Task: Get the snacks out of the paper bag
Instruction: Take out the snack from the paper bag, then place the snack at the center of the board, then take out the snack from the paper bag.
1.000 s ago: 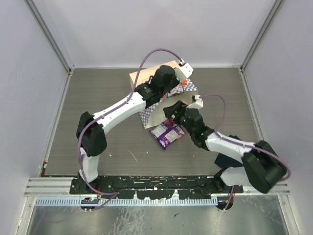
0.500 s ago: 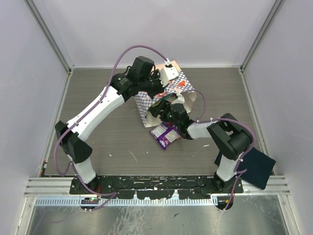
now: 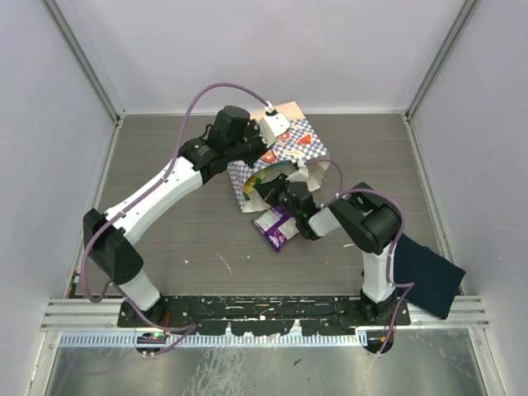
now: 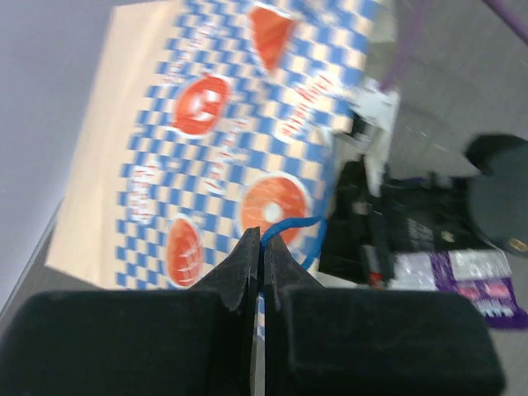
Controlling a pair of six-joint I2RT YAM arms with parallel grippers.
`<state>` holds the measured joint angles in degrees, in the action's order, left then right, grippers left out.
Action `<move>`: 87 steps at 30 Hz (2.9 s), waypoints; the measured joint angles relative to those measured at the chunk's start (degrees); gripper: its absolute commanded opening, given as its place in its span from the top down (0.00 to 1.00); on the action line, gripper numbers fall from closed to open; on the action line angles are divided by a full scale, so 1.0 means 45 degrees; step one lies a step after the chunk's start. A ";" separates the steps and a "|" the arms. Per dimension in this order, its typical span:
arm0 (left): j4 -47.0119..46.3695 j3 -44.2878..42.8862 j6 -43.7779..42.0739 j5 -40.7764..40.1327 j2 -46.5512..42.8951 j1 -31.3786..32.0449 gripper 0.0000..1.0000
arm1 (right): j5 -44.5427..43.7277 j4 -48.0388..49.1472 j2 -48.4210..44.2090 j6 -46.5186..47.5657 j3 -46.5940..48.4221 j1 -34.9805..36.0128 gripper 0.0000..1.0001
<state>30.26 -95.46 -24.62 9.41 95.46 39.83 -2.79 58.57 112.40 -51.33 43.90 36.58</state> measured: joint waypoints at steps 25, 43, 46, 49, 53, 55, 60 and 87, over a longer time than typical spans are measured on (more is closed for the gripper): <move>-0.6222 0.1423 0.1515 -0.6154 0.0520 -0.0209 0.94 | 0.0165 -0.6479 -1.2444 0.0680 -0.6212 0.1117 0.67; -0.5683 0.1593 0.1700 -0.6169 0.0471 -0.0214 0.99 | -0.1923 -0.6411 -0.7626 0.2220 -0.1690 0.0714 0.20; -0.5309 0.1375 0.1899 -0.6271 0.0471 -0.0214 0.98 | -0.2147 -0.5416 -0.5712 0.1953 -0.0913 0.0447 0.19; -0.4799 0.0928 0.2108 -0.6300 0.0471 -0.0223 0.98 | -0.2161 -0.4478 -0.3852 0.1530 -0.0505 0.0015 0.18; -0.4240 0.0282 0.2395 -0.6300 0.0471 -0.0253 0.98 | -0.2152 -0.3021 -0.1467 0.1083 -0.0073 -0.0534 0.20; -0.4119 0.0126 0.2521 -0.6295 0.0471 -0.0272 0.98 | -0.2127 -0.2084 -0.0408 0.0967 0.0214 -0.0743 0.22; -0.3657 0.0102 0.2623 -0.6300 0.0481 -0.0277 0.98 | -0.1685 -0.0102 0.1579 0.0544 0.1511 -0.1044 0.35; -0.3245 0.0141 0.2574 -0.7174 0.1093 -0.0306 0.95 | 0.0792 -0.1200 -0.2924 -0.0282 -0.1243 -0.1001 0.99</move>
<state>15.66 -94.83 -13.04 -22.87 100.38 38.46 0.78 53.17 99.24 -52.60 38.30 32.08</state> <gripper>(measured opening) 0.047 0.080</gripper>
